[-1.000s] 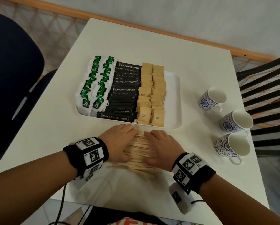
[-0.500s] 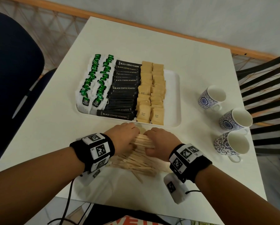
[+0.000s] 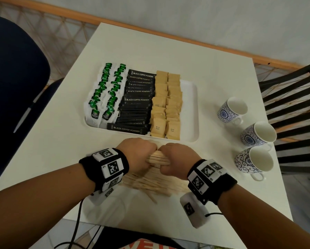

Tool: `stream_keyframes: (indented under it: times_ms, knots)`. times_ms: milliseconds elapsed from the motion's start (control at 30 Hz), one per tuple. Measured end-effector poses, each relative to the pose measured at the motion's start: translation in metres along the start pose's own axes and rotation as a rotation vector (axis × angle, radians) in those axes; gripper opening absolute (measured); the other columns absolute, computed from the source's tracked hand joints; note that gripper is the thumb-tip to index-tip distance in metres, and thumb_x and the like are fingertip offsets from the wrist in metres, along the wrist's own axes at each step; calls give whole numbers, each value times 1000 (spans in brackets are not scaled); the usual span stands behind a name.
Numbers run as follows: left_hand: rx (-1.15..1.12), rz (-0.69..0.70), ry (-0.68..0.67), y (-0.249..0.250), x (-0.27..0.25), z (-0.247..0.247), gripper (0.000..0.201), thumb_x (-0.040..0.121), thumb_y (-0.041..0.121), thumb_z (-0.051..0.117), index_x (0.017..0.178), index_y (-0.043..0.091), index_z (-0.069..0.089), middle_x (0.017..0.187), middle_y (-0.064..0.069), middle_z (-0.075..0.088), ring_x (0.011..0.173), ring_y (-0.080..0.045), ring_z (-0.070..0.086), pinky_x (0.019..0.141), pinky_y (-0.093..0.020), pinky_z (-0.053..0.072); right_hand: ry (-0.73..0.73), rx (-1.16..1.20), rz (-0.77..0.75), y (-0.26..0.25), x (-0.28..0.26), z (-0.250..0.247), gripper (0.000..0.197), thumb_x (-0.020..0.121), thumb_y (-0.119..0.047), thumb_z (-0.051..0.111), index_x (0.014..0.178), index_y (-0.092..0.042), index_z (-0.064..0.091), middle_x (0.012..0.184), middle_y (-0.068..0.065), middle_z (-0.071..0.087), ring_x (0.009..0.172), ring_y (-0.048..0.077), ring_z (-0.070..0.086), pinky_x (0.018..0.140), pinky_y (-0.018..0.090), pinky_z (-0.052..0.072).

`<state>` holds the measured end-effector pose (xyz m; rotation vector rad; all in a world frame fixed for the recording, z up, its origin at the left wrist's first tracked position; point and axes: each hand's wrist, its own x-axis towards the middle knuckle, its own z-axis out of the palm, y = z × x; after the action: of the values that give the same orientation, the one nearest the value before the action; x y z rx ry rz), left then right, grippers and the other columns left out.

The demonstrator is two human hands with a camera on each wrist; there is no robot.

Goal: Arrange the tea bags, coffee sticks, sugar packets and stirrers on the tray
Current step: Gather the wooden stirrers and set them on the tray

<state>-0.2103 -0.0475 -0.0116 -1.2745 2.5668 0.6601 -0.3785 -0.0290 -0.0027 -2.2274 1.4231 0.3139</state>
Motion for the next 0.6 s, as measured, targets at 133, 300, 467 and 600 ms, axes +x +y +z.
stream_keyframes:
  times_ms: [133,300,467,600]
  knots:
    - [-54,8,38,-2,1,-3,29,86,32,59,111,21,51,110,2,58,99,-20,58,73,-28,41,121,-38,-46,4,-5,-13,37,78,-45,57,110,-26,55,100,-7,55,93,16,55,72,27,42]
    - [-304,-23,127,-16,-6,-9,20,84,25,62,96,29,47,88,10,53,79,-13,52,67,-26,42,262,299,22,21,-20,-41,59,66,-76,49,111,-39,60,97,-18,63,85,2,59,77,21,47]
    - [-622,-65,257,-23,-6,-1,20,81,12,62,84,28,50,75,8,54,66,-9,51,61,-25,41,591,825,-30,7,-12,-53,33,83,-54,55,91,-28,73,88,-11,70,86,5,63,77,19,48]
    - [-920,-71,306,-27,-7,8,13,80,5,58,88,15,58,72,1,54,62,-7,47,58,-18,40,695,857,-51,-21,6,-65,18,93,-32,57,88,-27,74,82,-12,67,80,3,60,71,19,48]
